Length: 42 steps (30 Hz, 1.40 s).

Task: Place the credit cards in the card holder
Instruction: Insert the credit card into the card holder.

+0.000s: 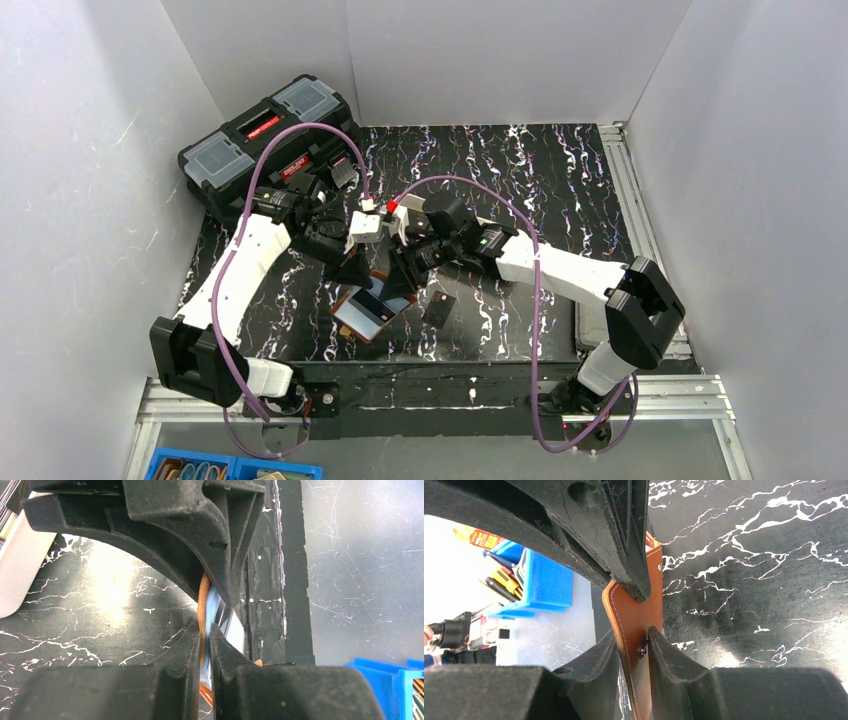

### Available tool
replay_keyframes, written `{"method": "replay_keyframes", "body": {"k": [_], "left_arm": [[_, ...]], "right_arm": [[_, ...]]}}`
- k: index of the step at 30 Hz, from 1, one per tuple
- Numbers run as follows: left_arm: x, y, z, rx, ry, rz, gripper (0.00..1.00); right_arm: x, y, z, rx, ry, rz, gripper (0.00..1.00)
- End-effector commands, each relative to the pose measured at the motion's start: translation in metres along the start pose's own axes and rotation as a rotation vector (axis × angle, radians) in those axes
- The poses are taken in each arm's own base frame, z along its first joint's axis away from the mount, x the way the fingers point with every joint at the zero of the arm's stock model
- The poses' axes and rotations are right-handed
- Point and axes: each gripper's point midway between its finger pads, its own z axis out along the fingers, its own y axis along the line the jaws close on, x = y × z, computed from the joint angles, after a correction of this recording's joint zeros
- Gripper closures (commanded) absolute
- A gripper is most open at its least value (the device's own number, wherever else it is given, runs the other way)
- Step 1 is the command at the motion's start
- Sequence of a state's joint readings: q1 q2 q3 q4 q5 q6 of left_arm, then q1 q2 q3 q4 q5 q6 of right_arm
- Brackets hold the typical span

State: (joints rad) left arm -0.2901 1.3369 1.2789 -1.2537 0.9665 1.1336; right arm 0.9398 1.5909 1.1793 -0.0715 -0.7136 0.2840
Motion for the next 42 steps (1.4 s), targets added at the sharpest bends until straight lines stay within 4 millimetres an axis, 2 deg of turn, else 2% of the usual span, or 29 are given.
{"method": "replay_keyframes", "body": {"k": [1,4,8,10,11,14,18,21,23,26,28,32,35,38,42], "left_arm": [[-0.014,-0.009,-0.007,-0.004,-0.037,0.046,1.0],[-0.014,-0.009,-0.007,-0.007,-0.038,0.045,1.0],[-0.016,-0.008,-0.007,-0.01,-0.043,0.045,1.0],[-0.018,-0.007,-0.008,-0.02,-0.048,0.041,0.98],[-0.02,-0.007,-0.009,-0.024,-0.048,0.043,0.92],[-0.027,-0.012,-0.021,-0.049,-0.021,0.122,0.62],[-0.04,-0.016,-0.044,-0.155,0.023,0.246,0.5],[-0.059,-0.032,-0.058,-0.223,-0.021,0.321,0.47],[-0.064,-0.045,-0.058,-0.235,-0.031,0.371,0.46],[-0.05,-0.061,-0.042,-0.207,0.028,0.471,0.46],[-0.037,-0.065,-0.028,-0.181,0.063,0.537,0.46],[-0.02,-0.048,-0.014,-0.201,0.109,0.601,0.48],[-0.018,-0.04,-0.012,-0.231,0.114,0.668,0.48],[-0.02,-0.036,-0.011,-0.26,0.099,0.729,0.48],[-0.038,-0.026,-0.015,-0.361,0.038,0.785,0.48]], "right_arm": [[-0.013,0.015,-0.009,-0.038,-0.046,-0.043,0.66],[-0.013,0.013,-0.008,-0.035,-0.041,-0.039,0.72],[-0.015,0.013,-0.006,-0.038,-0.042,-0.028,0.98],[-0.016,0.011,-0.006,-0.027,-0.047,-0.021,0.99],[-0.016,0.009,-0.006,-0.013,-0.047,-0.015,0.99],[-0.015,-0.001,-0.008,0.056,-0.045,-0.002,0.99],[-0.019,-0.007,-0.013,0.119,-0.048,-0.026,0.99],[-0.028,-0.011,-0.018,0.175,-0.056,-0.016,0.99],[-0.033,-0.013,-0.022,0.215,-0.052,0.005,0.99],[-0.046,-0.008,-0.029,0.246,-0.075,0.012,0.99],[-0.058,-0.003,-0.036,0.262,-0.097,0.009,0.99],[-0.072,0.008,-0.047,0.279,-0.127,0.004,0.99],[-0.077,0.015,-0.052,0.279,-0.137,-0.002,0.99],[-0.082,0.02,-0.056,0.276,-0.146,-0.012,0.99],[-0.082,0.021,-0.058,0.279,-0.146,-0.014,0.99]]}}
